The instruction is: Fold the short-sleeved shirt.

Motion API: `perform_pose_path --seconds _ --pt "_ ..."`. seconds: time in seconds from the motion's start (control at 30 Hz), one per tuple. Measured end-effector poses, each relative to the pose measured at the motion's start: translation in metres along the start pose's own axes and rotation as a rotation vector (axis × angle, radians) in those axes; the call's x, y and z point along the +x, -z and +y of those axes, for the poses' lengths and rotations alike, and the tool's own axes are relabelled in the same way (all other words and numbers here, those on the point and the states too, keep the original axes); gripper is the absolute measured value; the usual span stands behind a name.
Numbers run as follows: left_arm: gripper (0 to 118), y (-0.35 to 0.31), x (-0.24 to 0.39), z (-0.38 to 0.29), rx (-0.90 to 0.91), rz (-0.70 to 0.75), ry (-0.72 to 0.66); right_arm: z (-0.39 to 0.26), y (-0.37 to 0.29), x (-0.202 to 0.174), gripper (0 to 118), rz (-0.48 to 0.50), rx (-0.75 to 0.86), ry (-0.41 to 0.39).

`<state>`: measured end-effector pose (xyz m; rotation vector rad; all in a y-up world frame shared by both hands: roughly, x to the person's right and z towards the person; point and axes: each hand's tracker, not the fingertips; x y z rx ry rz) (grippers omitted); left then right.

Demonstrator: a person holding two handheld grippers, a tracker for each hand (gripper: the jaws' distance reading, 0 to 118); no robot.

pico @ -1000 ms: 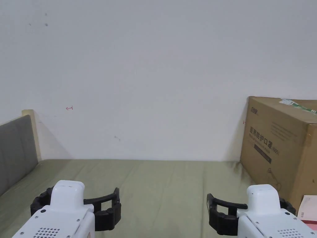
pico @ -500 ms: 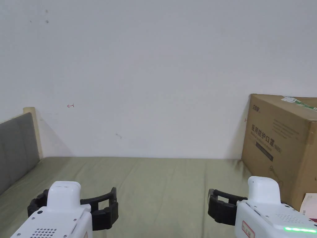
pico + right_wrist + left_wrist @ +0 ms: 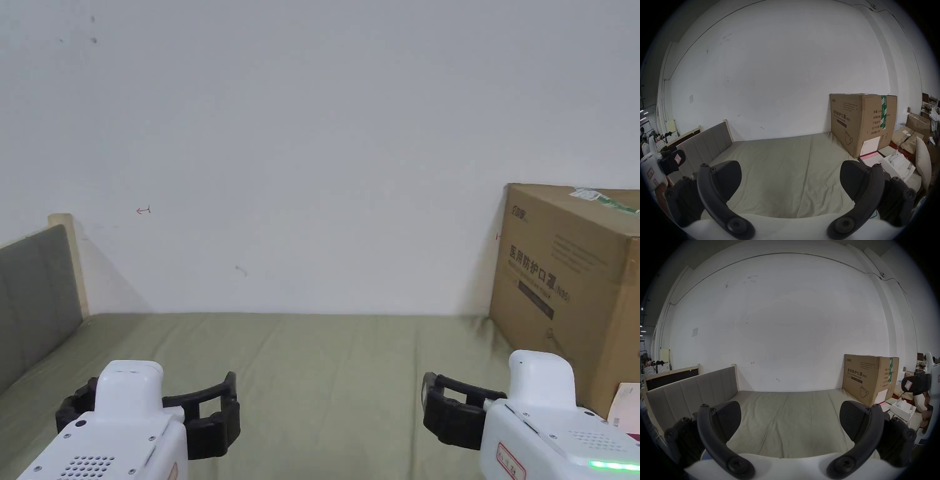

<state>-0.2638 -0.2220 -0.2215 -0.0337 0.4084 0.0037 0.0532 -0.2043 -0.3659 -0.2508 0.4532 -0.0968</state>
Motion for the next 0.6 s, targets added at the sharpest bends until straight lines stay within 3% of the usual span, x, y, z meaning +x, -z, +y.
perform_pose_path --seconds 0.23,0.33,0.43,0.53,0.6 --pt "118 -0.0008 0.0026 0.0007 0.001 -0.003 0.006 -0.0039 -0.0019 -0.0013 118 0.01 0.026 -0.019" --pt "118 -0.0009 0.0024 0.0004 0.001 -0.002 0.004 -0.0025 -0.0001 0.0031 118 0.069 0.015 0.013" --pt "118 -0.0012 0.0028 0.0002 0.0 -0.001 0.011 -0.0039 -0.002 -0.0017 118 0.053 0.038 -0.045" --pt "118 -0.0006 0.002 -0.0002 -0.001 0.0 0.007 -0.006 -0.0073 -0.0061 118 0.004 0.08 -0.052" --pt "118 -0.0006 0.0018 0.0003 -0.002 0.003 0.016 -0.0031 -0.0074 -0.0041 118 0.04 -0.001 -0.042"
